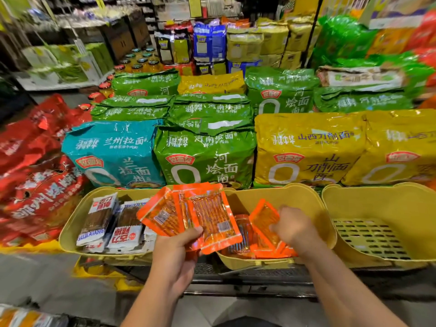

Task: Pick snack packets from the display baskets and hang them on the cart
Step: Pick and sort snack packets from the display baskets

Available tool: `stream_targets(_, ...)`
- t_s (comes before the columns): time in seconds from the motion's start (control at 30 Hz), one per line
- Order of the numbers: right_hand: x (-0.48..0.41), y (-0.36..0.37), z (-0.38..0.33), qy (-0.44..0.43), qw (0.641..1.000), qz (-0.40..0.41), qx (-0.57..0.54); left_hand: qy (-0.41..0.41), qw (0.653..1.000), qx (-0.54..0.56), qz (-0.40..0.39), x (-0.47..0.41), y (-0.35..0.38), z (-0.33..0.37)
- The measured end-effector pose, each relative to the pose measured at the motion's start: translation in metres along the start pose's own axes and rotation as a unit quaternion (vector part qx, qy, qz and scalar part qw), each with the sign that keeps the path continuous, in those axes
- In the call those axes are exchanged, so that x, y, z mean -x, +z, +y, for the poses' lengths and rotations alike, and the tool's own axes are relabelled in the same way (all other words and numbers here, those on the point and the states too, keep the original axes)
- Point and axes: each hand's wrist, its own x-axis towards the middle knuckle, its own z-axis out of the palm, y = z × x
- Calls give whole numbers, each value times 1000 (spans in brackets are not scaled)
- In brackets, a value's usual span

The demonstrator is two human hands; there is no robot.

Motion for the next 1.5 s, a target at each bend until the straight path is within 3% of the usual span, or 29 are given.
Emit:
stream_targets(0.1,5,-16,24,42,996,53,64,-13,1000,1,-3,1,-1,-5)
stream_targets(0.17,7,-21,29,9,994,87,59,-23,1000,5,-9,1,3,-8)
stream_targets(0.2,11,-22,25,-31,995,96,23,-27,1000,6,-13,2,7,-8)
stream_targets(0.27,24,-22,6,-97,982,58,-150,-33,999,4,-20,1,13,-10)
stream_targets(0.3,34,-22,-6,-96,956,-12,-277,-35,999,-2,-27,1,17,-10)
stream_targets(0.37,52,-15,-27,-91,857,-163,-481,-39,998,-11,-48,4,25,-12)
stream_targets(0.4,57,-10,-32,-115,821,-196,-524,-41,997,-12,-62,6,29,-13)
stream_targets(0.43,62,-7,-34,-142,809,-195,-537,-44,996,-11,-73,7,31,-13)
stream_targets(0.57,58,-10,-19,-128,813,-113,-556,-84,993,31,-76,5,24,-14)
stream_targets(0.8,48,0,-19,-108,790,-131,-589,-17,995,-45,-84,0,24,-21)
stream_targets(0.9,37,-5,-10,-95,808,-95,-573,-16,997,-21,-77,1,18,-19)
stream_targets(1.0,13,-17,24,-64,862,-21,-502,-7,998,11,-59,-2,4,-9)
stream_targets(1.1,-1,-18,35,-72,913,-27,-400,2,998,16,-54,-2,-4,-1)
stream_targets(1.2,2,-5,9,-89,965,-58,-238,-2,998,7,-60,4,1,-1)
stream_targets(1.27,9,0,-5,-76,994,-25,-71,-13,998,0,-61,6,2,-4)
stream_targets(1.33,14,-1,-7,-46,998,30,3,-20,998,-2,-66,8,-1,-2)
stream_targets(1.5,7,-5,10,-3,994,98,46,-43,996,29,-71,8,-9,-2)
